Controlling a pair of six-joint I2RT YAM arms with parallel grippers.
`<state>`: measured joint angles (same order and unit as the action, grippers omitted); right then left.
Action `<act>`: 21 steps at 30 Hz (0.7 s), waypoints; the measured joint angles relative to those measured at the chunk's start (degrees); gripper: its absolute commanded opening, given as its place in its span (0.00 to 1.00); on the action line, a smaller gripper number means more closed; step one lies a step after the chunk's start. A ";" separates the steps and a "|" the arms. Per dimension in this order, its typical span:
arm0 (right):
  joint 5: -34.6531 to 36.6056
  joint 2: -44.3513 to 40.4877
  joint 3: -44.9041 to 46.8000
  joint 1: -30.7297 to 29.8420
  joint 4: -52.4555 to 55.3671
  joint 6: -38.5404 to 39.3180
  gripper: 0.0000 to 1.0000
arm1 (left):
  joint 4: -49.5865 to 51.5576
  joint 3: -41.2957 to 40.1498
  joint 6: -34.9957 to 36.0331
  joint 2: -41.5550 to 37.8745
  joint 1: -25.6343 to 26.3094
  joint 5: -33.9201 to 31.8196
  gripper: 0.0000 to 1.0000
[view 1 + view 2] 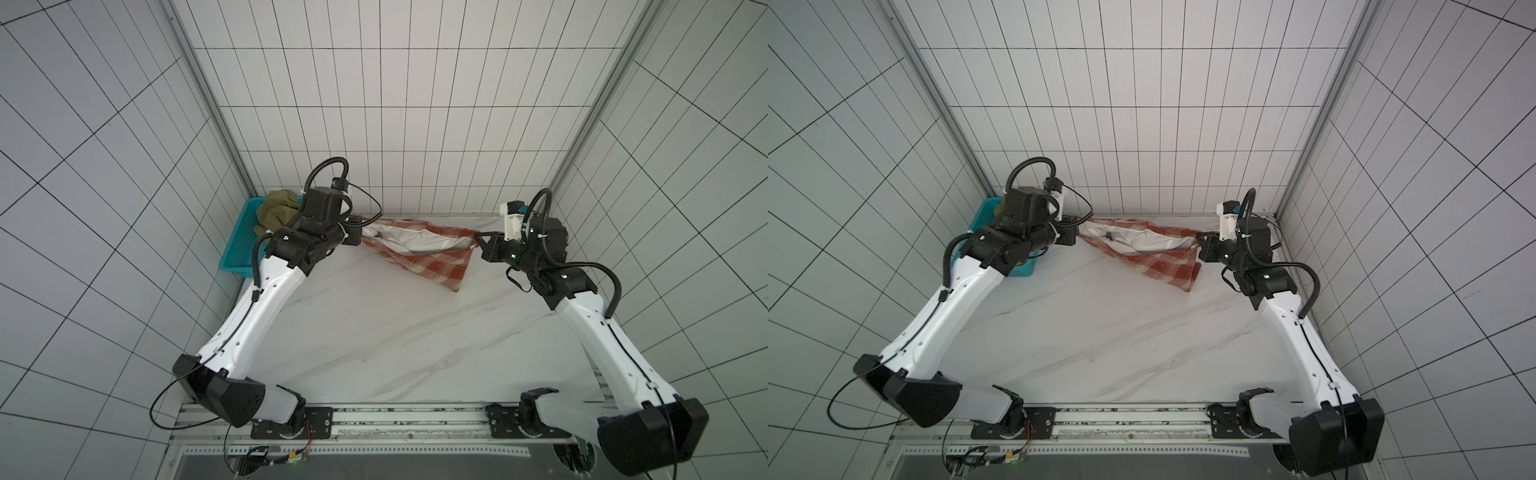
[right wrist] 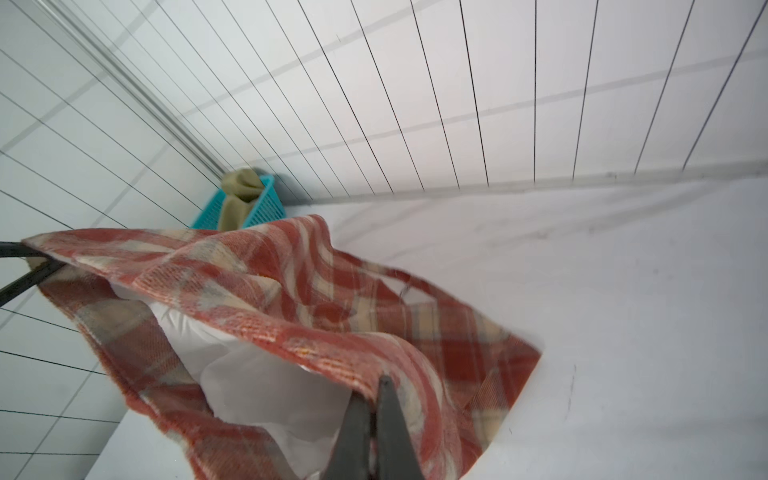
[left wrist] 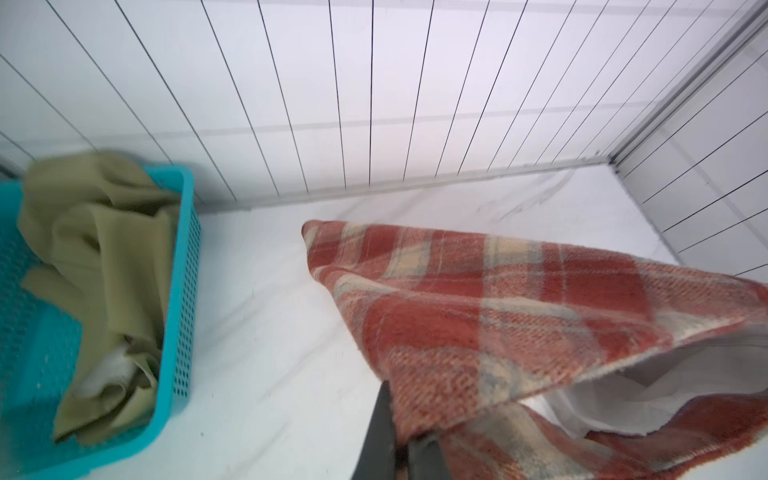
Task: Fold and stack skirts
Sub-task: Flatten out the skirt at the center of the table.
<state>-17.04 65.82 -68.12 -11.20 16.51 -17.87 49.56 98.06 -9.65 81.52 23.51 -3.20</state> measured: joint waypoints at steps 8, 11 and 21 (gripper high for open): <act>-2.99 -8.44 -11.28 -0.39 11.58 2.56 0.00 | 5.77 6.73 1.97 -6.84 -0.09 5.38 0.00; -3.65 -8.46 -14.12 -0.52 14.75 3.19 0.00 | 7.26 8.37 2.01 -8.50 -0.09 6.78 0.00; -5.14 6.38 -20.81 -0.26 14.43 5.38 0.00 | 7.45 13.14 2.03 -0.90 -6.91 11.17 0.00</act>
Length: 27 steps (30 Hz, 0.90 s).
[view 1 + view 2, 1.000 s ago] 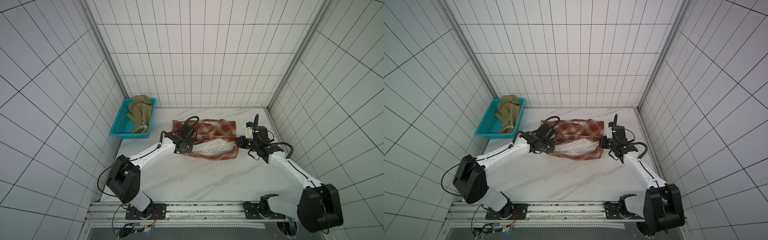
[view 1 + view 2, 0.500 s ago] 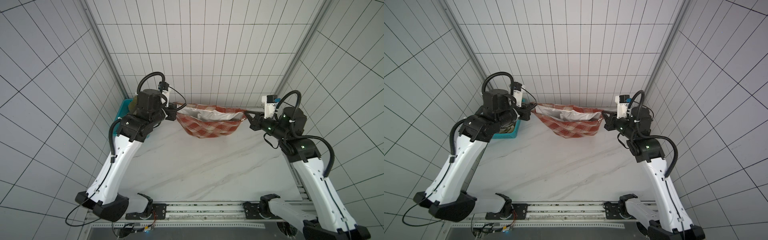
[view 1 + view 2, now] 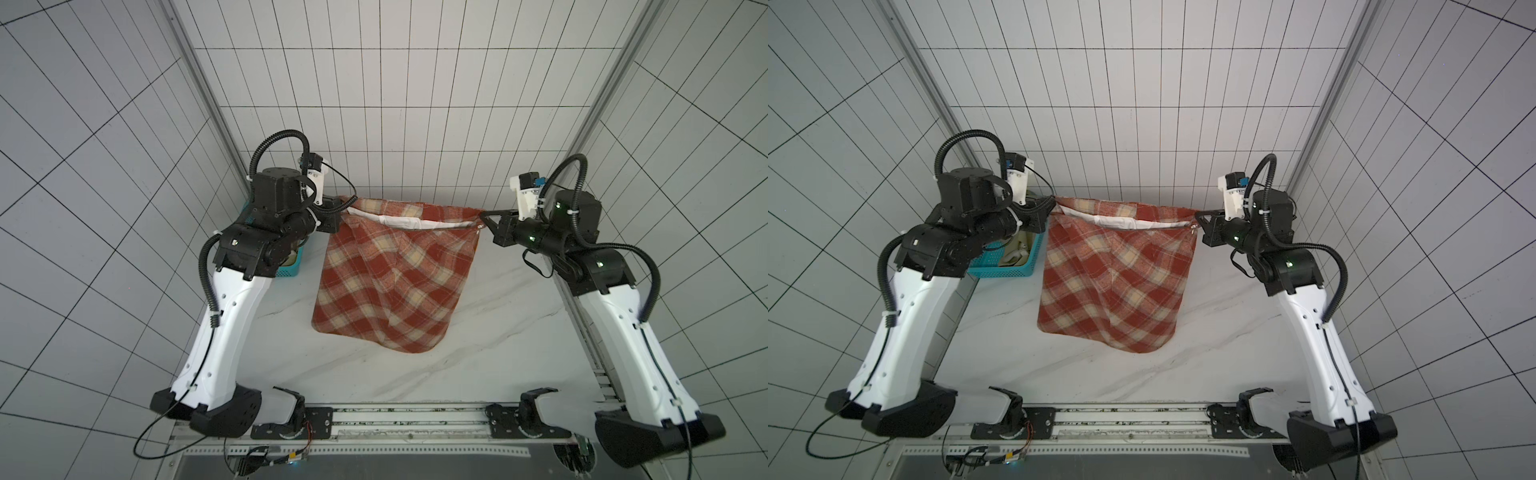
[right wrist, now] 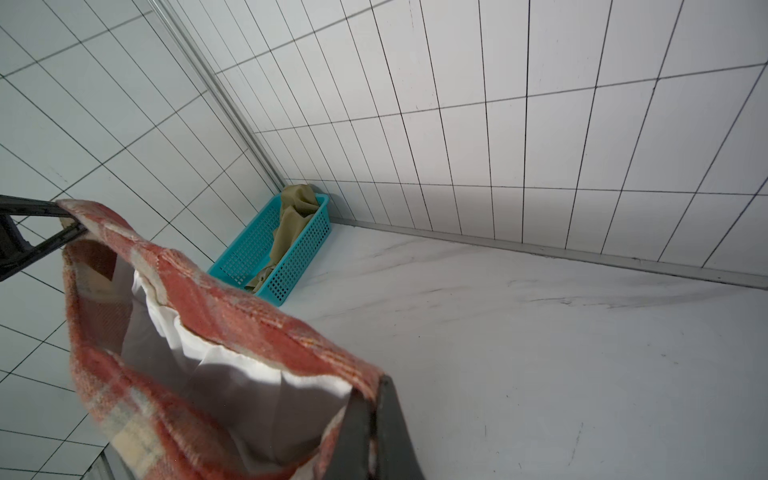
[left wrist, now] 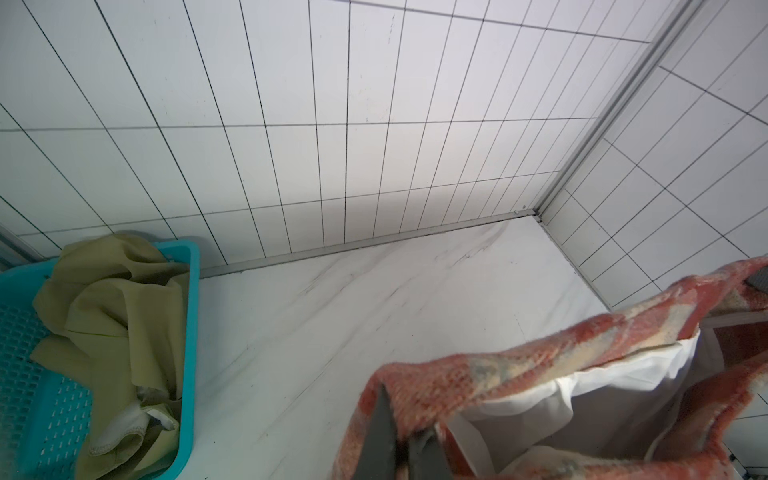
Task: Fold and stack skirts
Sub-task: Flatten out the skirt at the center of the table.
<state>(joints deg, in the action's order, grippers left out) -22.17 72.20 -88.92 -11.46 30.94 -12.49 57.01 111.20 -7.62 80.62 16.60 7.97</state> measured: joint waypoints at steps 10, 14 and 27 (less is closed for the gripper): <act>-8.68 25.14 -24.06 6.95 0.00 0.00 0.00 | -0.35 23.15 -1.42 22.29 -2.95 3.23 0.00; -11.21 27.17 -32.57 7.96 0.57 0.63 0.00 | -3.78 23.12 -2.32 21.53 -2.95 3.48 0.00; -9.75 -1.36 35.12 4.44 -20.57 -3.02 0.00 | -32.92 -55.82 -11.54 -15.82 -2.49 8.07 0.00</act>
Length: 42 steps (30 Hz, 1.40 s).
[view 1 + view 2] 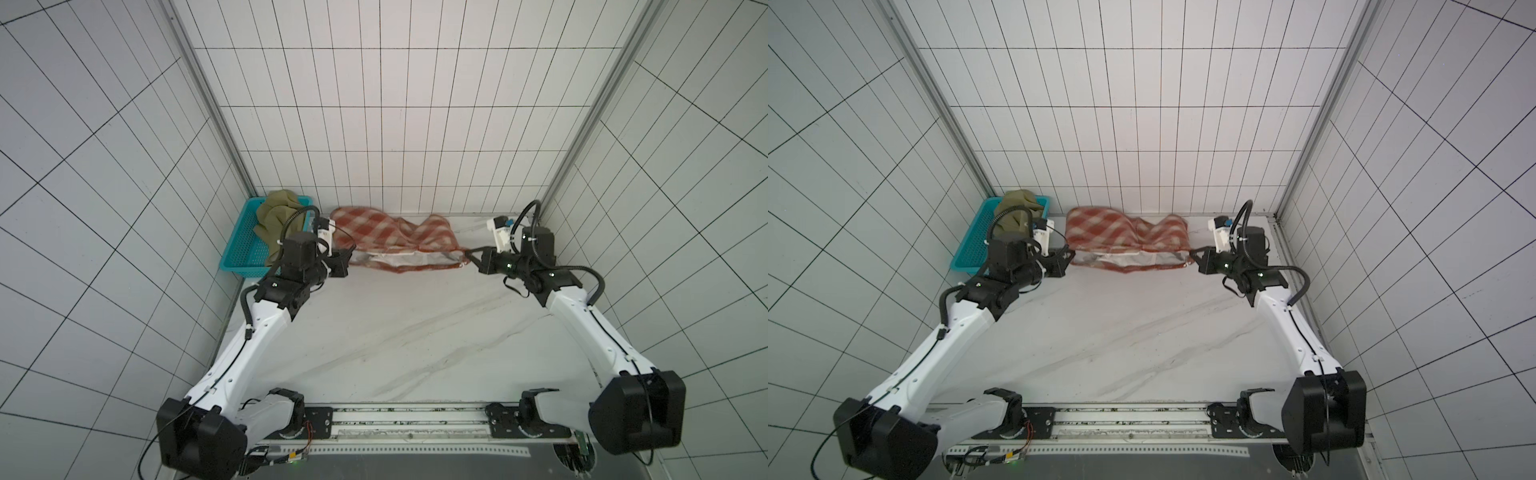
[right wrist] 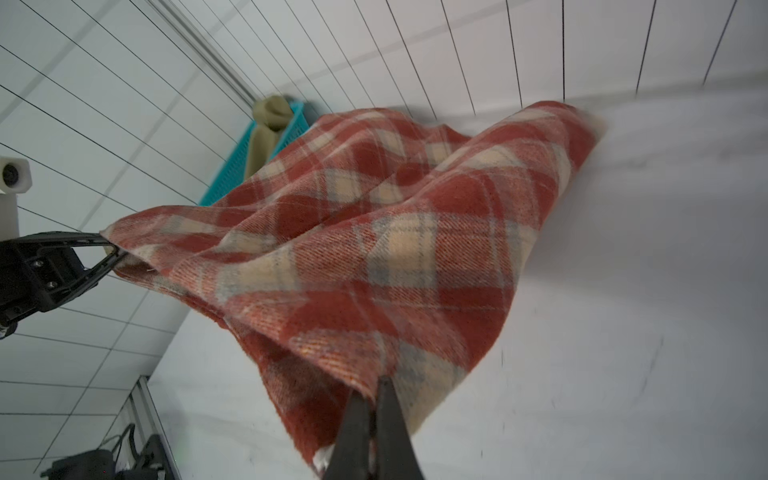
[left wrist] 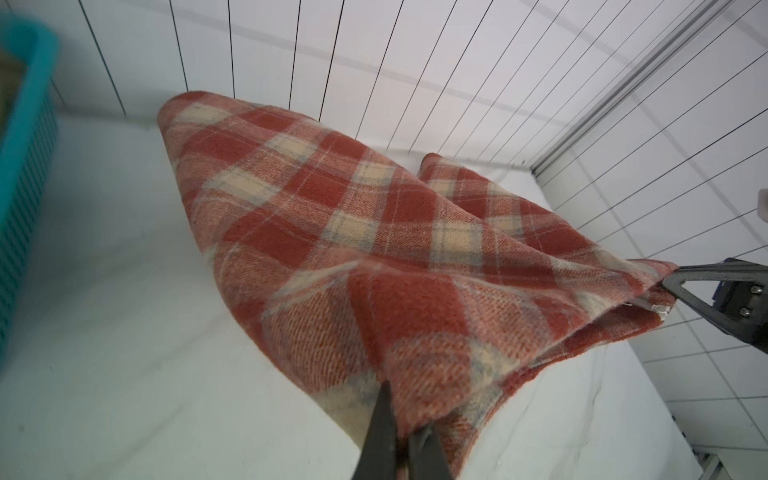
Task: Fold and stack skirts
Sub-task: Flatten out the skirt at the center of the table.
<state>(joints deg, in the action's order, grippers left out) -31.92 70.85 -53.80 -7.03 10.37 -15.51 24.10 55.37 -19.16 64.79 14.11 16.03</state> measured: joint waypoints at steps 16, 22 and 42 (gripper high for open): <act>16.57 -23.96 22.14 -6.36 -3.87 -9.35 0.45 | 9.27 -18.25 -12.70 -21.94 7.37 -6.40 0.51; 18.62 -26.69 22.08 -6.36 -3.45 -10.21 0.52 | 12.41 -15.65 -15.58 -23.93 8.90 -10.05 0.51; 18.60 1.49 21.97 -6.38 -13.46 -13.68 0.37 | -7.69 -5.75 -17.33 17.92 8.90 -11.23 0.46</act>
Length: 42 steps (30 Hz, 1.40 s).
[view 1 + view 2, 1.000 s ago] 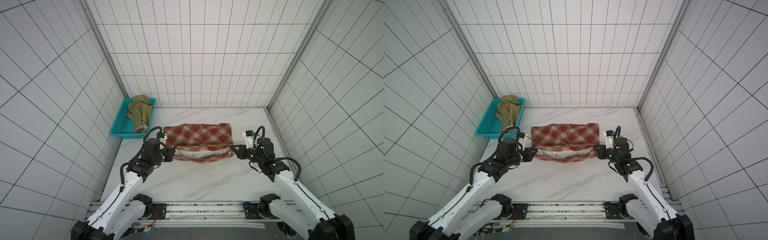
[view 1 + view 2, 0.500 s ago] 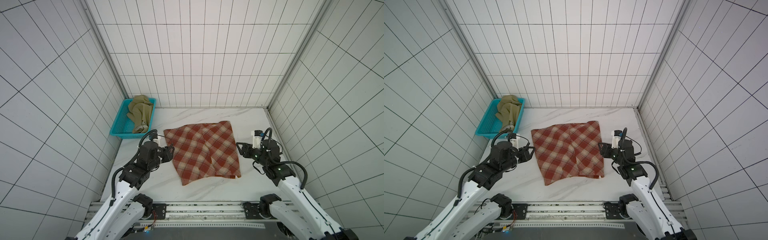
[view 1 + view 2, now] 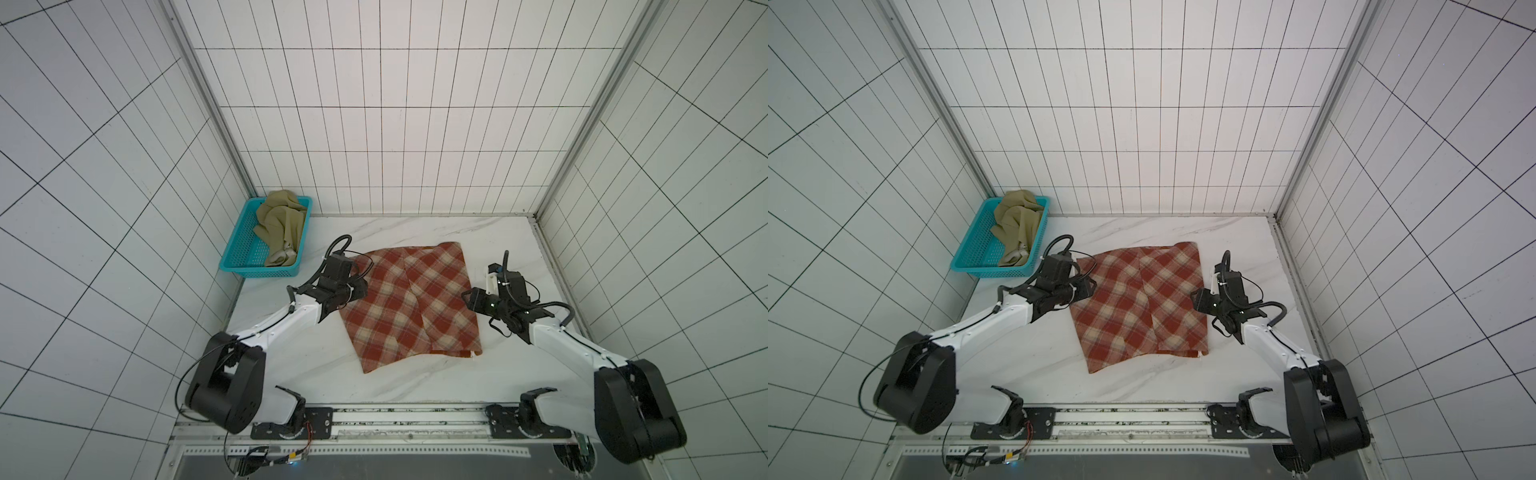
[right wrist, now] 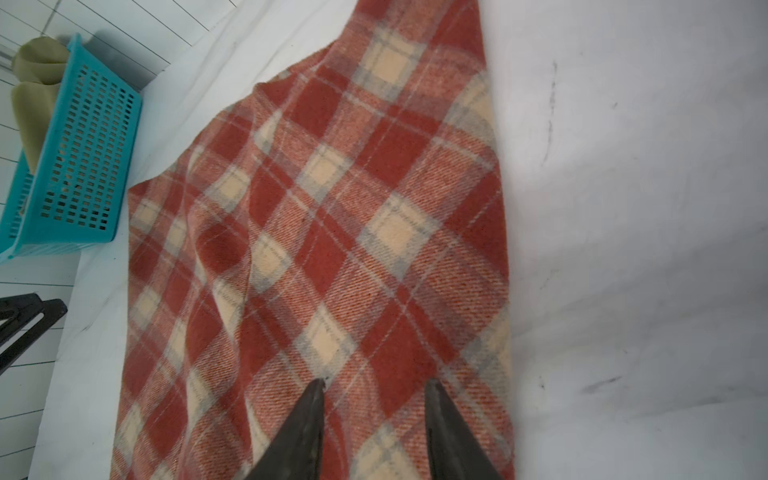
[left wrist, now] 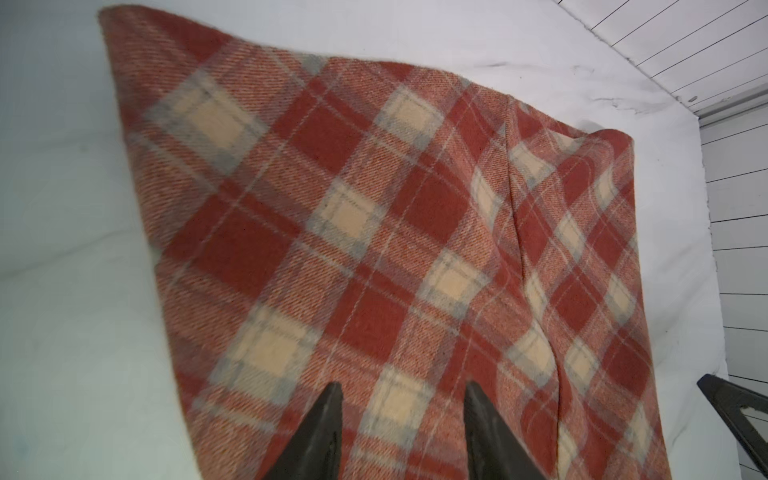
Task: Fold and stack skirts
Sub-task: Flatten out the skirt at the center of the table, then rotate the skirt at the center of the table.
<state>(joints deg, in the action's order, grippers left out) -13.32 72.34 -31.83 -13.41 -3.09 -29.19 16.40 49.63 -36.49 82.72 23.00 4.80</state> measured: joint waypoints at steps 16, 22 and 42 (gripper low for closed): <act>3.41 18.53 -5.51 0.42 -4.44 -1.86 0.15 | -6.56 3.82 -0.48 9.03 -2.25 0.85 0.45; 1.81 27.04 -14.71 5.53 -4.55 -0.98 0.15 | -6.78 3.96 -1.14 9.05 -1.18 2.32 0.46; -1.44 20.17 -30.53 9.90 -0.79 4.37 0.35 | 1.55 7.58 3.32 10.82 12.63 -2.14 0.46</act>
<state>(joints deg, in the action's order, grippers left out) -14.76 92.51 -62.37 -3.51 -3.88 -24.82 17.96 57.21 -33.17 93.54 35.64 2.66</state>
